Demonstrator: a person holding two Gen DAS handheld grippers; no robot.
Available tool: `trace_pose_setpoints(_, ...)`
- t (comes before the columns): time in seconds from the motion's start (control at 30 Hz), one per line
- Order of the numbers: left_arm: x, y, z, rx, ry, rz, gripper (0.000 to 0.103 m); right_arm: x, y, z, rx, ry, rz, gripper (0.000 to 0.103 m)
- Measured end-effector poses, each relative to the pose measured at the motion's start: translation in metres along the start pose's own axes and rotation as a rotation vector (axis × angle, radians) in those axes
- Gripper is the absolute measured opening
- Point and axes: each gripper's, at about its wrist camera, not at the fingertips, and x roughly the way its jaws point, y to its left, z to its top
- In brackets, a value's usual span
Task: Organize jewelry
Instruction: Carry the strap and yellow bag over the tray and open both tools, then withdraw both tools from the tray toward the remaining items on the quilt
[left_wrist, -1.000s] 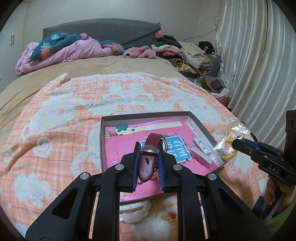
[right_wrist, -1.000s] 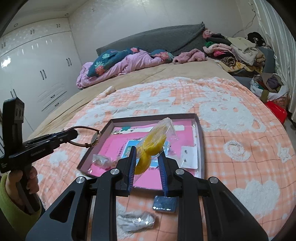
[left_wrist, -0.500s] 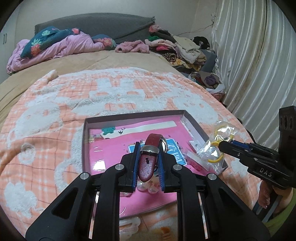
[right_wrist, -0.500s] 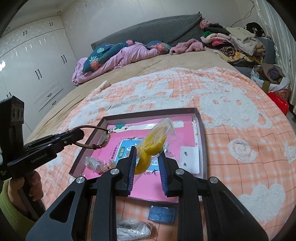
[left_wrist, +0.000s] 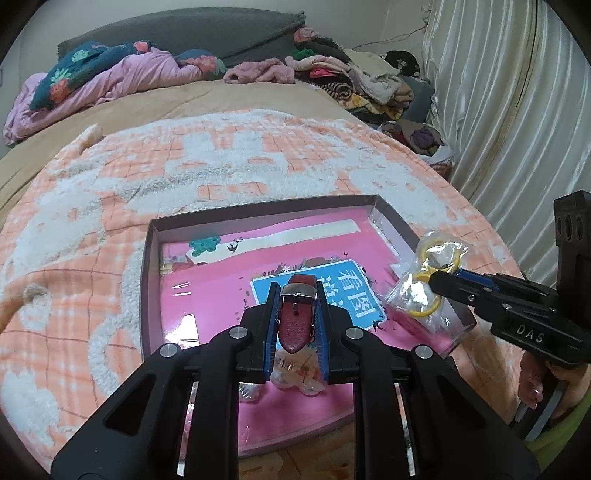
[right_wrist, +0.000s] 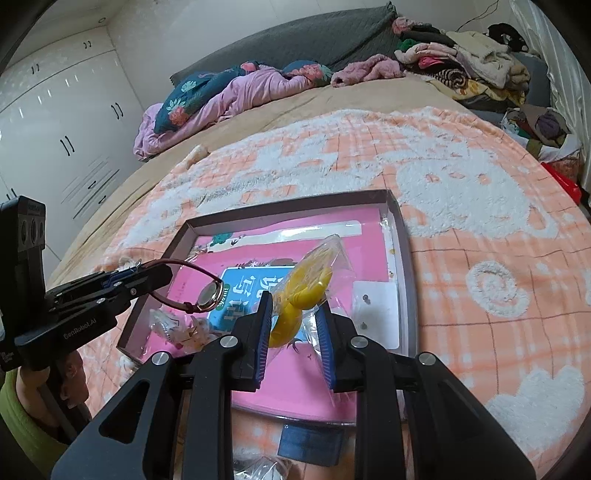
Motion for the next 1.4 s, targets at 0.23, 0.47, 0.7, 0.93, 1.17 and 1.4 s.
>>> trace_pose_setpoints(0.23,0.009,-0.001,0.002,0.007,0.027,0.016,0.010,0.003,-0.007,-0.001,0.020,0.017,0.035,0.029)
trace_pose_setpoints(0.47,0.012,-0.003,0.003,-0.012,0.046,0.047,0.011,-0.016,-0.017,-0.003,0.054,0.002,0.053,0.048)
trace_pose_setpoints(0.7,0.010,-0.005,0.003,-0.021,0.049,0.052,0.011,-0.043,-0.025,-0.004,0.072,-0.025,0.038,0.069)
trace_pose_setpoints(0.93,0.001,-0.010,0.004,-0.004,0.045,0.059,0.023,-0.067,-0.027,-0.006,0.095,-0.066,0.025,0.074)
trace_pose_setpoints(1.17,-0.018,-0.010,0.008,-0.019,0.021,0.075,0.047,-0.088,-0.021,-0.004,0.091,-0.109,0.005,0.081)
trace_pose_setpoints(1.4,-0.042,-0.004,0.011,-0.064,-0.019,0.081,0.066,-0.106,-0.016,-0.002,0.084,-0.151,-0.012,0.086)
